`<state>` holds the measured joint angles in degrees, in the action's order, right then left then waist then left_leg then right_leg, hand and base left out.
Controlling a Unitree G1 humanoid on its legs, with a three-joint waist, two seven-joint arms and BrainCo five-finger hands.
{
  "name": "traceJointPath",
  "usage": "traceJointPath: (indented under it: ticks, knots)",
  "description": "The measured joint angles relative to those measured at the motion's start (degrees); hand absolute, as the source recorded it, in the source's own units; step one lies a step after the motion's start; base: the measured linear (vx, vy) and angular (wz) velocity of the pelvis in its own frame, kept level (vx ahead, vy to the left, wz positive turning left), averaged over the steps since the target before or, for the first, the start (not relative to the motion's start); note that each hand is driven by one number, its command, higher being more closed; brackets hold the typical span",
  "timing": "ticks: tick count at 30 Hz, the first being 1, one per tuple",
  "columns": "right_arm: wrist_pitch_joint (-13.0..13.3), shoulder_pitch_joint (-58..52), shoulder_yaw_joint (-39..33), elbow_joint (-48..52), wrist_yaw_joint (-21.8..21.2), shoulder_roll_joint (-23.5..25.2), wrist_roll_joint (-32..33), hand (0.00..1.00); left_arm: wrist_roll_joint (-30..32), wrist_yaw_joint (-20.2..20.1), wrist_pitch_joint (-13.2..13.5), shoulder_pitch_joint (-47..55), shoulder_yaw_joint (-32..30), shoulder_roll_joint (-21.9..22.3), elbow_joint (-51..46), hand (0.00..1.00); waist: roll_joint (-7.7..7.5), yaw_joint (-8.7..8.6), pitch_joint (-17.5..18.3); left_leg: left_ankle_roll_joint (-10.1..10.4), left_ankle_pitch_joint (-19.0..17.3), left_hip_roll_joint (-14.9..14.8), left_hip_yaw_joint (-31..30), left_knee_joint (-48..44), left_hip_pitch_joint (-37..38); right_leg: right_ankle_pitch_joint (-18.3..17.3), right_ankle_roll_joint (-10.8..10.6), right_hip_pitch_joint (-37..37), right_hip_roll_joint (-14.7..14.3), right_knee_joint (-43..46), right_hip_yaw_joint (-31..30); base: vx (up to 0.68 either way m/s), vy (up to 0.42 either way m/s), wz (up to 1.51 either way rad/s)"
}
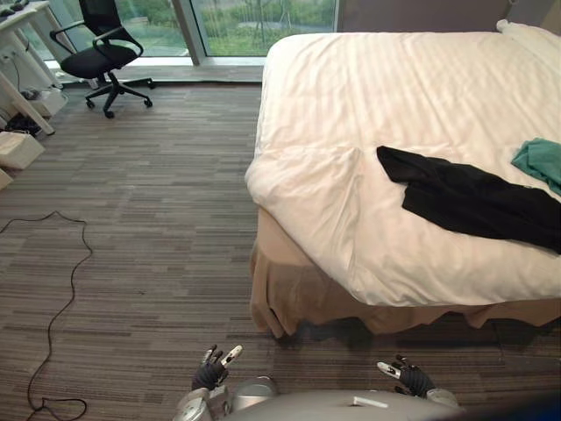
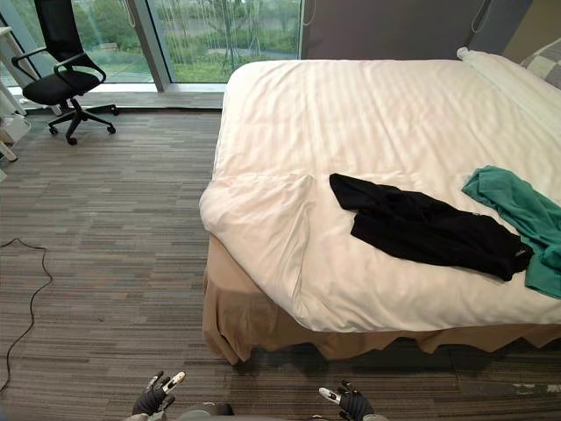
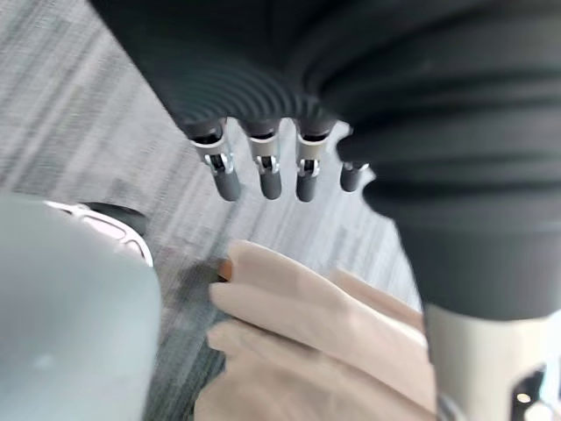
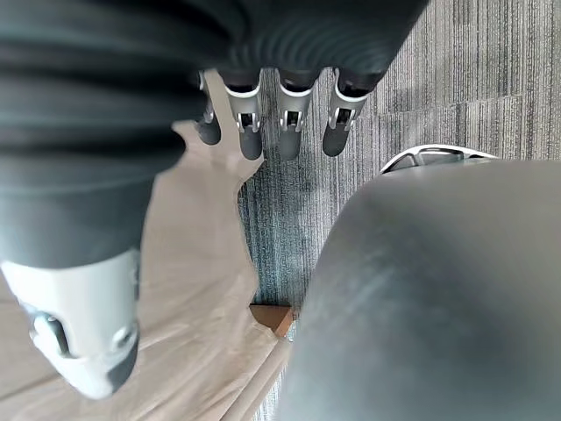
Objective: Tidy the bed and pick cloth on bed and put in laundry
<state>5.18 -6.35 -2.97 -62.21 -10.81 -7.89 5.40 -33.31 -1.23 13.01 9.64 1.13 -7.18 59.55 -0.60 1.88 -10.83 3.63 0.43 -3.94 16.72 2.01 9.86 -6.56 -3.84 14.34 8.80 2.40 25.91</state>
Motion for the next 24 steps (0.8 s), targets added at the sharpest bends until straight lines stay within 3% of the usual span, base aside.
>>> traceJointPath:
  ticks: [2, 7, 14, 20, 24]
  knots:
    - [-0.47, 0.0, -0.89, -0.04, 0.27, -0.02, -0.02, 0.0, -4.03, 1.22, -0.33, 0.03, -0.15, 0.22, 0.32, 0.0, 0.33, -0.88, -0.03, 0.12, 1.92, 0.08, -1.48, 3.42, 0.98, -0.28, -0.43, -0.09, -0.28, 0.22, 1.31, -0.1, -0.058, 0.4]
    - [-1.88, 0.02, -1.1, -0.02, 0.79, -0.19, -0.04, 0.0, -11.09, 3.36, 0.09, 0.34, -3.1, 2.36, 0.24, 0.0, 0.64, -0.84, -0.32, -0.18, 3.02, 0.26, -4.7, 3.99, 0.54, -1.83, -1.91, 0.08, 0.16, 1.69, 3.51, -0.12, -0.026, 0.28]
    - [-5.19, 0.13, -1.4, -0.03, -0.6, -1.09, 0.04, 0.0, -13.3, 11.07, 6.54, 1.24, -10.33, 2.41, -6.43, 0.0, 0.83, -0.62, 1.14, 0.03, 3.55, 0.38, -6.95, 4.02, -2.18, -2.28, -2.05, -1.31, 0.05, 1.66, 5.21, -0.03, -0.001, 0.17]
    - [-7.56, 1.45, -1.54, -0.04, -2.55, -1.68, 0.03, 0.0, -12.04, 17.78, 13.55, -0.81, -13.63, 1.6, -16.8, 0.0, 1.63, -0.75, 2.03, -0.3, 3.82, 0.85, -8.03, 4.01, -2.93, -1.45, -1.47, -1.21, -0.19, 1.42, 6.15, 0.05, -0.013, 0.1]
    - [-8.26, 3.74, -1.35, 0.0, -2.58, -1.64, 0.84, 0.0, -3.81, 24.18, 16.2, -3.19, -15.1, -0.91, -21.1, 0.0, 1.64, -0.79, 2.04, -0.27, 3.8, 0.84, -7.91, 4.01, -2.86, -1.22, -1.05, -0.56, -0.45, 0.56, 6.15, 0.05, -0.015, 0.0]
